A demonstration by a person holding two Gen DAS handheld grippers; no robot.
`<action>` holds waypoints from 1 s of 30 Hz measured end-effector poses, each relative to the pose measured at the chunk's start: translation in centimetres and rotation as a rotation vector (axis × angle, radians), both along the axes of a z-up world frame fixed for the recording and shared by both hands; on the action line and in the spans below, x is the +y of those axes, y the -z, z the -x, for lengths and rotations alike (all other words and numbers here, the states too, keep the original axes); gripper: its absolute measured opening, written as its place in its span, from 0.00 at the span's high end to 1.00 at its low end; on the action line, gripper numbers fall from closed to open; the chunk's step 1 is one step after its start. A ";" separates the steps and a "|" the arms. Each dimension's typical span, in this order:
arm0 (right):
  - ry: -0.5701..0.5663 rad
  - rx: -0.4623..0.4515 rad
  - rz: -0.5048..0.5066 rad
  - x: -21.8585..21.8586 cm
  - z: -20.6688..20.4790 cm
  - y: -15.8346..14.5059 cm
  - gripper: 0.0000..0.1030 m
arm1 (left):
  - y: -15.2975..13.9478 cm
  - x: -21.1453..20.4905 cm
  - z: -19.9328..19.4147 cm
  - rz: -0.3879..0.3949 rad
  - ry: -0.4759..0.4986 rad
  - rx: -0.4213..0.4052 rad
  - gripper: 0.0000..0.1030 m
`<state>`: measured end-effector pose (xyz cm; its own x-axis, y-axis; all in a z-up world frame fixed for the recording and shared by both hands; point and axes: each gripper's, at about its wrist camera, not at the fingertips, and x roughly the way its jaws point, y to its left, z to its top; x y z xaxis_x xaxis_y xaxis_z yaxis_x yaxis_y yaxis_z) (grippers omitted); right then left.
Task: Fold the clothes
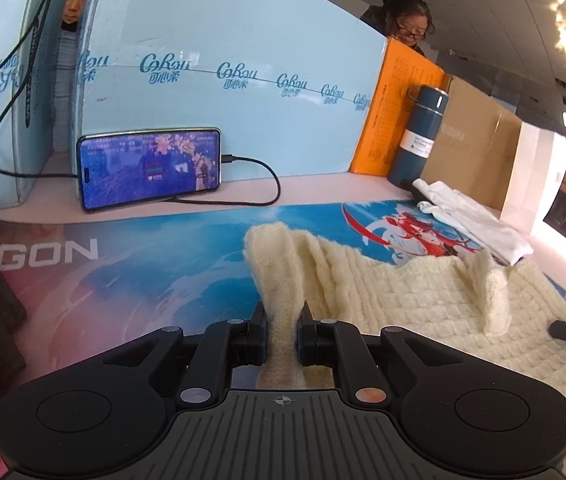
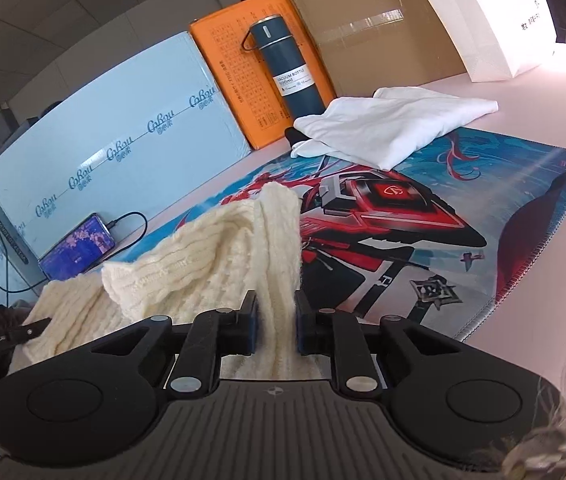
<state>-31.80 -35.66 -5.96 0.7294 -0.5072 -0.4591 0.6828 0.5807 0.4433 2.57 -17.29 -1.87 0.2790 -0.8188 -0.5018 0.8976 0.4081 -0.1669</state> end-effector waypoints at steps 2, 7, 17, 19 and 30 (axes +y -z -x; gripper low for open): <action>-0.041 -0.005 0.000 0.8 0.4 -0.2 0.85 | -0.7 -1.5 0.4 -0.038 0.004 -0.082 0.88; -0.205 -0.038 -0.007 3.9 1.3 -0.3 0.85 | -2.3 -8.2 2.9 -0.037 0.110 -0.226 0.89; -0.557 -0.137 -0.084 8.1 -1.8 0.8 0.85 | -4.1 -21.1 7.6 -0.049 0.319 -0.427 0.89; -0.585 -0.129 -0.066 8.1 -2.8 0.7 0.83 | -3.7 -23.3 8.4 -0.063 0.352 -0.448 0.89; -0.591 -0.314 0.003 4.9 4.2 -1.1 0.36 | -5.6 -18.5 7.3 0.038 0.416 -0.155 0.22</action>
<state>-36.00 -30.78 -4.88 0.9837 0.0176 -0.1787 0.0884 0.8187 0.5674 -4.73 -35.82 3.70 -0.0087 -0.8942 -0.4475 0.9997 0.0028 -0.0251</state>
